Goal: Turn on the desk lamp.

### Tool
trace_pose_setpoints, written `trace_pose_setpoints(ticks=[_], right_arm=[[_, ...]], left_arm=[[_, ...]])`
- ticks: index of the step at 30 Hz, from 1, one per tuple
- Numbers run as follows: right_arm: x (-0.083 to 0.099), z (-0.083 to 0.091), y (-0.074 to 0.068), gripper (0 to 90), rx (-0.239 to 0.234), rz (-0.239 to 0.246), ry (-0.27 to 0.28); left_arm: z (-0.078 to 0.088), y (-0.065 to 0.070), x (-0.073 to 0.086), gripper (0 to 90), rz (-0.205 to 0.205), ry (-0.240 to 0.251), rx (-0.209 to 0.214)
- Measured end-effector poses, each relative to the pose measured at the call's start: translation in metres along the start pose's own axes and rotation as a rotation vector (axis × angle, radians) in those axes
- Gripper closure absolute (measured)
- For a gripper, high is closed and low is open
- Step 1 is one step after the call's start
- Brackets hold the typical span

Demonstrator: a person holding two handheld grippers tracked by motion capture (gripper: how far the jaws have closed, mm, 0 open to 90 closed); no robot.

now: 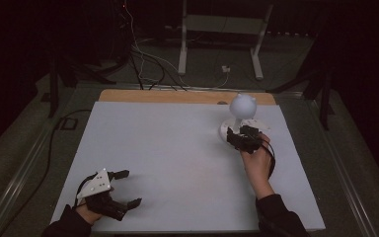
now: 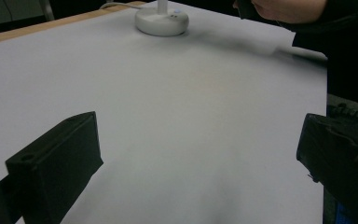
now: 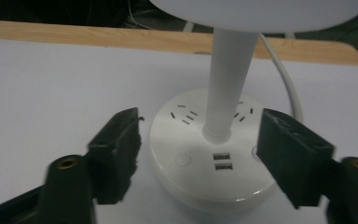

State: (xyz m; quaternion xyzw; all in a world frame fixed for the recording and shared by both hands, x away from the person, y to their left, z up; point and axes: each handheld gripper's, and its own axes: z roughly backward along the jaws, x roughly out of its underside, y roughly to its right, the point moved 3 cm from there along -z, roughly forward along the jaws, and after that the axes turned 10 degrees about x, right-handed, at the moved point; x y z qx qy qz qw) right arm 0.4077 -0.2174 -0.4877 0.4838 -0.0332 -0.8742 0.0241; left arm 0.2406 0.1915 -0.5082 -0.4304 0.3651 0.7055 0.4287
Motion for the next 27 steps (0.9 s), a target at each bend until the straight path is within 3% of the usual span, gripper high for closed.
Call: trace_pose_setpoints(ticks=[5, 6, 14, 27], right_arm=[[0.001, -0.003, 0.001, 48.0, 0.022, -0.001, -0.013], [0.001, -0.005, 0.001, 54.3, 0.025, 0.001, -0.021], [0.004, -0.011, -0.001, 65.4, 0.033, 0.025, -0.048], [0.009, -0.021, -0.004, 89.5, 0.048, 0.014, -0.099]], left_arm=[[0.0, 0.0, 0.0, 0.2, 0.0, 0.0, 0.0], [0.0, 0.0, 0.0, 0.3, 0.0, 0.0, 0.001], [0.0, 0.0, 0.0, 0.2, 0.001, 0.002, 0.002], [0.0, 0.0, 0.0, 0.2, 0.005, -0.003, 0.003]])
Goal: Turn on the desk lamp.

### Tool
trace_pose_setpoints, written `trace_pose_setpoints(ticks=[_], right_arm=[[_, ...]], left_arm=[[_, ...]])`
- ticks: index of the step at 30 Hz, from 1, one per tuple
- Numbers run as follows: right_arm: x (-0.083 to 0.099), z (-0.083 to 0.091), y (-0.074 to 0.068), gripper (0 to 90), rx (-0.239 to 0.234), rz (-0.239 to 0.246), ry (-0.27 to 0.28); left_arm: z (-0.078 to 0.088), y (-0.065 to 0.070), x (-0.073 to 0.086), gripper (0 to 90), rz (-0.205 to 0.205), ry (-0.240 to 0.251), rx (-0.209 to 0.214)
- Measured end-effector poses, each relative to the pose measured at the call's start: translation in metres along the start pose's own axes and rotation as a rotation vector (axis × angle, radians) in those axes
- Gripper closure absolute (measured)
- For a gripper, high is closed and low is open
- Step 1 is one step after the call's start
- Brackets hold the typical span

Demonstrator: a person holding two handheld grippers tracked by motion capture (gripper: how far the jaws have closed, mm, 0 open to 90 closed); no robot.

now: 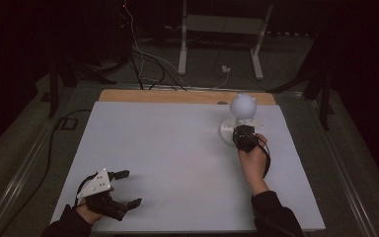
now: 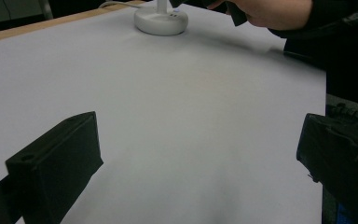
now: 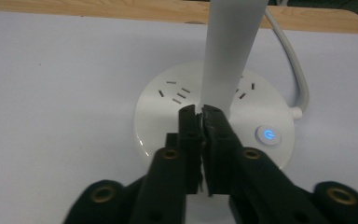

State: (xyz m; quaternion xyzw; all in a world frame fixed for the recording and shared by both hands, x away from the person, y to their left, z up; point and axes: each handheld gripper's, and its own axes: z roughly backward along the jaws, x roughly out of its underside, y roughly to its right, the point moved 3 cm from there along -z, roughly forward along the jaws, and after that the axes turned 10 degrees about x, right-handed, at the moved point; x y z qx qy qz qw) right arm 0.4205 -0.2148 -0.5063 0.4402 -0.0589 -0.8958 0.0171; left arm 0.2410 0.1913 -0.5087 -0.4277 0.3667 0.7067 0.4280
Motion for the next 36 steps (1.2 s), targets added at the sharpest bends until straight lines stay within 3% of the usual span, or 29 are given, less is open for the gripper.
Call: trace_pose_setpoints(ticks=[20, 36], right_arm=[[0.003, -0.011, -0.009, 90.0, -0.044, 0.023, -0.03], [0.005, -0.014, -0.013, 90.0, -0.036, 0.047, -0.031]], left_arm=[[0.0, 0.001, 0.0, 0.2, -0.002, -0.003, 0.003], [-0.001, 0.001, 0.0, 0.2, -0.002, -0.007, 0.002]])
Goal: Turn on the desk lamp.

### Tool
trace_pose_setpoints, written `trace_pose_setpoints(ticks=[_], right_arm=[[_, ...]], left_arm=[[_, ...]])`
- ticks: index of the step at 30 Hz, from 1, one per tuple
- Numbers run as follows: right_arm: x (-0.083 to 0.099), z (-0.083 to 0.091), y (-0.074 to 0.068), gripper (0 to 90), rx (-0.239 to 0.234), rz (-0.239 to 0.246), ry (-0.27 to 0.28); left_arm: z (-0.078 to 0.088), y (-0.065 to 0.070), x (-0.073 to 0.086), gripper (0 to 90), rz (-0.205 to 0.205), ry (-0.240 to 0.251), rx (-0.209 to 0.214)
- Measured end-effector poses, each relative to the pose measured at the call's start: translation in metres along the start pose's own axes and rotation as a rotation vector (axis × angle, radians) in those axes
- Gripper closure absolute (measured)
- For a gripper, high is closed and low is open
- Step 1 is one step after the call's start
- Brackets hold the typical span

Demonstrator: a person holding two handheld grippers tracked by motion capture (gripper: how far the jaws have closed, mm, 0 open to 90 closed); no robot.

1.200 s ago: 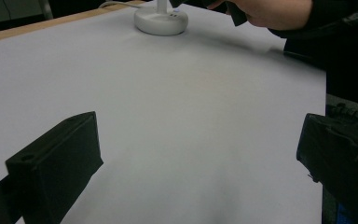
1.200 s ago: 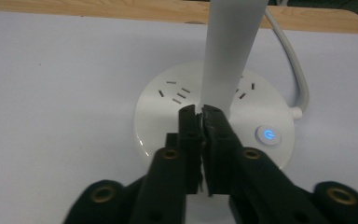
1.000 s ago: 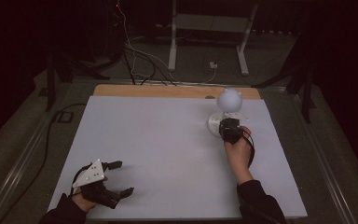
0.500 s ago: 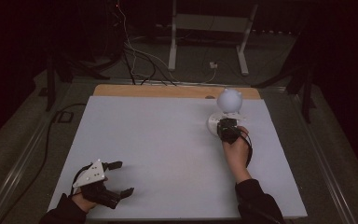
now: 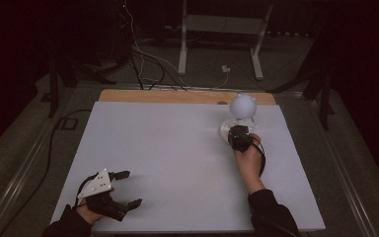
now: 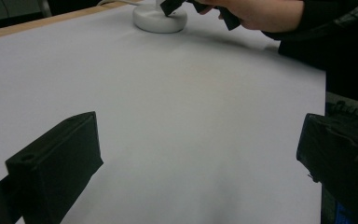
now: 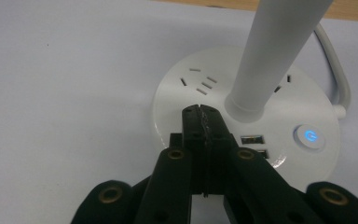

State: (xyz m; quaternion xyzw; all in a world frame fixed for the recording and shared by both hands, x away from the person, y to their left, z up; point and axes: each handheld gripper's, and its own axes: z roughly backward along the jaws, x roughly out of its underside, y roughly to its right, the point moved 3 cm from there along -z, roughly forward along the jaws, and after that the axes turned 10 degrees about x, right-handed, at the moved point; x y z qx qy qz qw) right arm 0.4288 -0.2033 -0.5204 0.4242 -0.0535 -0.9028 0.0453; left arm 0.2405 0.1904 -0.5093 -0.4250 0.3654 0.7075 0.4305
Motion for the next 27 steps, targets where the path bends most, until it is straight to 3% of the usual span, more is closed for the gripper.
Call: trace_pose_setpoints(ticks=[25, 26, 27], right_arm=[[0.0023, -0.0001, -0.0009, 90.0, 0.008, 0.017, 0.02], [0.0025, 0.0004, 0.0012, 85.8, -0.004, -0.017, 0.018], [0.0023, 0.0014, 0.001, 82.9, -0.009, -0.008, 0.028]], left_arm=[[-0.0001, 0.0007, -0.0003, 0.2, -0.003, 0.0, 0.001], [-0.0002, 0.0003, -0.0003, 0.2, 0.0, 0.002, 0.002], [-0.0002, 0.0003, -0.0003, 0.2, 0.0, 0.002, 0.002]])
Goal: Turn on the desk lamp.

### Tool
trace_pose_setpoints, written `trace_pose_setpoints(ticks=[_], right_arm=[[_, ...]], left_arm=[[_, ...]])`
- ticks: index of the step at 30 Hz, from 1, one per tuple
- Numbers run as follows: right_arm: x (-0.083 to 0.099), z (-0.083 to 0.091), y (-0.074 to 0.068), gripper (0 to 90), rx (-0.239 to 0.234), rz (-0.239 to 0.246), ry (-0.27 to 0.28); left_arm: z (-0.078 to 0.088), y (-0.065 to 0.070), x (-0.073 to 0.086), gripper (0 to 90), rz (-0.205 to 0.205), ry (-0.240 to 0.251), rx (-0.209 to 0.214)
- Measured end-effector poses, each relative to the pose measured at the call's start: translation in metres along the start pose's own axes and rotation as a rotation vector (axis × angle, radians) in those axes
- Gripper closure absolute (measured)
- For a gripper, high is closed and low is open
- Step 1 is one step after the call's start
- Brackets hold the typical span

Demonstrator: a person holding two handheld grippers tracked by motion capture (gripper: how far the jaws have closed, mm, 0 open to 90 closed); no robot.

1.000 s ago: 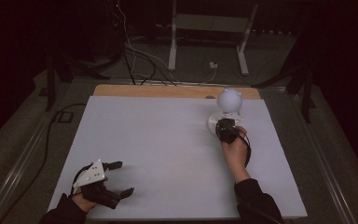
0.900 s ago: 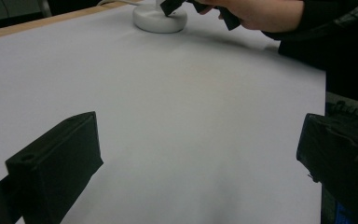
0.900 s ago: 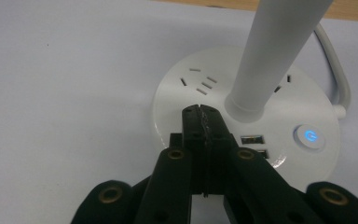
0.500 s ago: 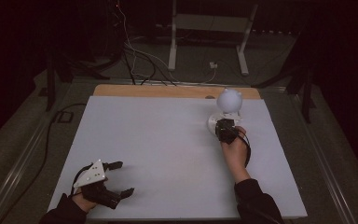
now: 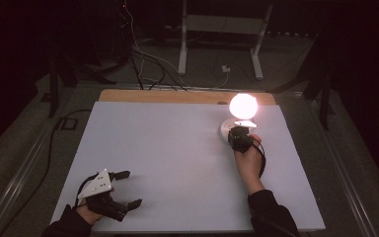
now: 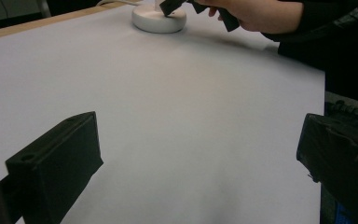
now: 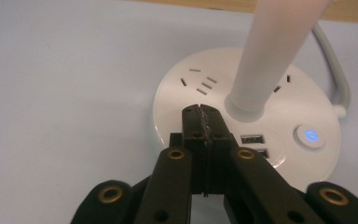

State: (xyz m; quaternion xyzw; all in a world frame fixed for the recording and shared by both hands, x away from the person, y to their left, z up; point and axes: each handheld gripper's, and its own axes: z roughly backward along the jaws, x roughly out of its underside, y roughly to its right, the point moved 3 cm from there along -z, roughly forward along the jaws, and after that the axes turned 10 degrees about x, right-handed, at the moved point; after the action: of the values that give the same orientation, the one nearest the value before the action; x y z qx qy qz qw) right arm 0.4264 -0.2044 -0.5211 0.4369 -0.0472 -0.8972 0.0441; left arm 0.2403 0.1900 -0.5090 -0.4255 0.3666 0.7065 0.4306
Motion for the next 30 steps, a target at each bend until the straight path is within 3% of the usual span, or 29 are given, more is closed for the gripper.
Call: trace_pose_setpoints(ticks=[7, 8, 9, 10, 13, 14, 16, 17, 19, 21, 26, 28, 30], right_arm=[[-0.008, 0.012, -0.001, 70.7, -0.039, -0.018, 0.049], [-0.009, 0.015, -0.001, 62.5, -0.051, -0.021, 0.065], [-0.009, 0.015, -0.001, 62.5, -0.051, -0.021, 0.065], [-0.01, 0.017, -0.002, 51.2, -0.086, -0.016, 0.085], [-0.011, 0.019, -0.002, 44.6, -0.105, -0.009, 0.103], [-0.012, 0.022, -0.002, 36.7, -0.126, -0.008, 0.11], [-0.012, 0.023, -0.001, 34.8, -0.135, -0.013, 0.113], [-0.013, 0.026, -0.001, 28.2, -0.165, -0.035, 0.11], [-0.014, 0.027, -0.001, 26.7, -0.171, -0.044, 0.116], [-0.014, 0.031, -0.001, 16.8, -0.188, -0.032, 0.142], [-0.014, 0.037, -0.001, 11.2, -0.223, -0.032, 0.149], [-0.014, 0.04, -0.001, 2.0, -0.238, -0.015, 0.166], [-0.014, 0.043, -0.001, 1.1, -0.249, 0.009, 0.157]], left_arm=[[0.0, 0.0, 0.0, 0.2, -0.001, -0.004, -0.001], [0.0, 0.0, 0.0, 0.2, -0.001, -0.004, -0.001], [0.0, 0.0, 0.0, 0.2, -0.002, -0.003, -0.001], [0.0, 0.0, 0.0, 0.2, -0.001, -0.002, -0.001], [0.0, 0.0, 0.0, 0.2, 0.001, -0.004, -0.003], [0.0, 0.0, 0.0, 0.2, 0.001, -0.005, -0.002], [0.0, 0.0, 0.0, 0.2, 0.0, 0.0, 0.0], [0.0, 0.0, 0.0, 0.2, 0.001, 0.001, 0.0], [0.0, 0.0, 0.0, 0.2, -0.001, -0.002, -0.001], [0.0, 0.0, 0.0, 0.2, -0.001, -0.001, -0.001], [0.0, 0.0, 0.0, 0.3, -0.002, -0.002, -0.001], [0.0, 0.0, 0.0, 0.2, 0.001, 0.001, 0.0], [0.0, 0.0, 0.0, 0.2, 0.0, -0.002, -0.001]])
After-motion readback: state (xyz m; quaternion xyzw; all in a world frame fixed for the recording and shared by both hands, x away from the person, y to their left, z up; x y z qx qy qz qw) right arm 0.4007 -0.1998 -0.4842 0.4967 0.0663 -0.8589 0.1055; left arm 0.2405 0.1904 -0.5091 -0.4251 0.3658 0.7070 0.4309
